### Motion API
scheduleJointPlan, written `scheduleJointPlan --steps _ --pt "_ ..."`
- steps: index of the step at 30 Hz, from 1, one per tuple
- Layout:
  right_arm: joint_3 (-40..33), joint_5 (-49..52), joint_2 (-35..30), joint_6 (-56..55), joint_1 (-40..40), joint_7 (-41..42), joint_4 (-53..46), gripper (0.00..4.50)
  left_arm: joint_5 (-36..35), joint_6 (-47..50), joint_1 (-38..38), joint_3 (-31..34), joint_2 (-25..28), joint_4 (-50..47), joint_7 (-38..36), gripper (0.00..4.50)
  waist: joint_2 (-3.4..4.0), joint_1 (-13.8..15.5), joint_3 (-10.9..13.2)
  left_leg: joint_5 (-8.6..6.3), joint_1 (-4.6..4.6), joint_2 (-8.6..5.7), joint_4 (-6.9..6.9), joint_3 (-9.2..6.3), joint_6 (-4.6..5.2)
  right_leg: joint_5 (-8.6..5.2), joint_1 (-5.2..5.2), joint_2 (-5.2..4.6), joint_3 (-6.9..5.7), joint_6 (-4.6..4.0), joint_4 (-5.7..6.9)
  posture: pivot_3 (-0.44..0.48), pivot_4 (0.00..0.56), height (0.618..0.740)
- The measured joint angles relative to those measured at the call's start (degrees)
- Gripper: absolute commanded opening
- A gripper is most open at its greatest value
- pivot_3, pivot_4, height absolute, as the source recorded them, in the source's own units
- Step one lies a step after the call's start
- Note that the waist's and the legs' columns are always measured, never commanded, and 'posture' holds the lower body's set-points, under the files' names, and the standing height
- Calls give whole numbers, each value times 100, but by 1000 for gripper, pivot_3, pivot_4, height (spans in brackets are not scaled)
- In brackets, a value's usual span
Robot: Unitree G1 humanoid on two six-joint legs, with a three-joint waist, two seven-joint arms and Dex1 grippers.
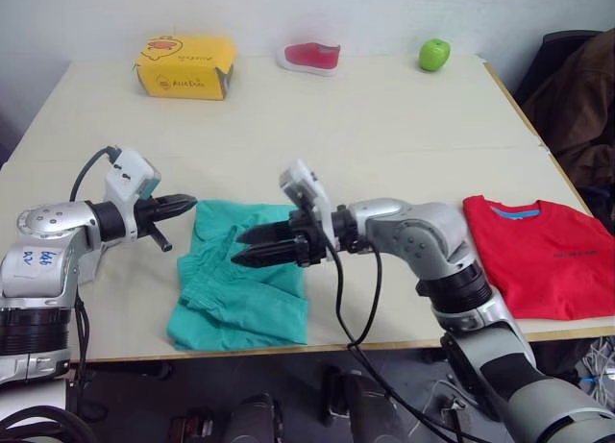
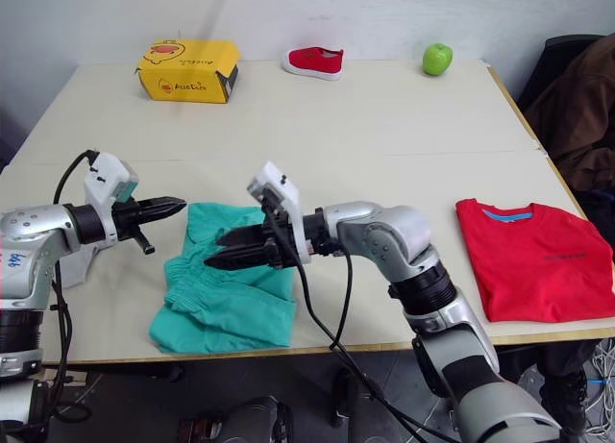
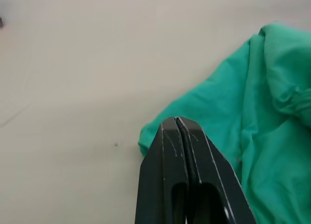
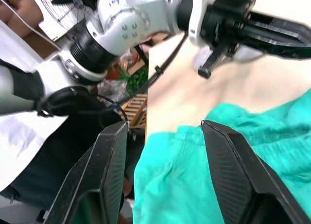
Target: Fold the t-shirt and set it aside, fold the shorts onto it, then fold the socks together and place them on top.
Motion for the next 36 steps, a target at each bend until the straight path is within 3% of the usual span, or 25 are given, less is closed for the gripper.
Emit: scheduleJointPlan --steps 2,6,9,10,14,21,27,30,33,36 --pt "-232 125 -69 144 -1 -9 -2 2463 -204 159 -158 5 -34 -141 -24 0 0 0 0 0 -3 0 2 -2 0 0 0 0 -3 0 0 0 150 740" --pt "-184 -255 -344 -140 -7 47 37 1184 -887 554 -29 57 -66 -978 -336 0 1 -37 1 -1 -4 0 2 -1 -2 0 -1 1 -3 0 0 0 150 740" --pt "323 -1078 -351 -919 20 80 394 117 -1321 836 698 -116 -29 -1929 -667 0 4 -148 2 0 1 0 -1 2 -9 -1 0 5 1 -2 1 0 150 740" --pt "484 -1307 -325 -1151 47 128 524 48 -1349 887 919 -244 7 -2086 -726 0 6 -161 4 1 2 1 -1 3 -13 -2 -1 7 3 -4 4 0 150 740" --pt "903 -2000 -85 -1939 78 261 1102 48 -1167 845 1651 -524 323 -2366 -815 0 12 -151 7 7 6 4 0 -3 -25 -9 -3 9 5 -15 13 0 150 740" --pt "1382 -3303 490 -3339 -27 196 2793 48 -427 397 2646 -877 418 -2578 -414 0 19 -134 11 6 -2 3 -1 -8 -23 -9 -8 4 3 -15 9 0 150 740" --pt "1107 -3758 582 -4183 -551 45 3904 48 -420 45 3283 -456 585 -2642 -460 0 32 -163 19 6 3 5 -1 -10 -23 -12 -7 2 2 -22 15 0 150 740" --pt "654 -3558 320 -4024 -564 391 3678 48 -972 367 3352 27 510 -2638 -559 0 43 -142 26 6 -6 9 -1 -20 -24 -14 -9 2 -6 -24 13 0 150 740" --pt "389 -2972 175 -3303 -415 956 2558 48 -1770 900 2714 477 361 -2632 -495 0 47 -127 28 6 -22 10 11 -40 -24 -14 -10 1 -22 -24 12 0 150 740" --pt "407 -2463 67 -2577 -167 1341 1353 48 -2011 1088 2032 583 342 -2548 -331 0 47 -123 28 6 -19 7 12 -50 -23 -13 0 0 -22 -22 11 0 150 740"
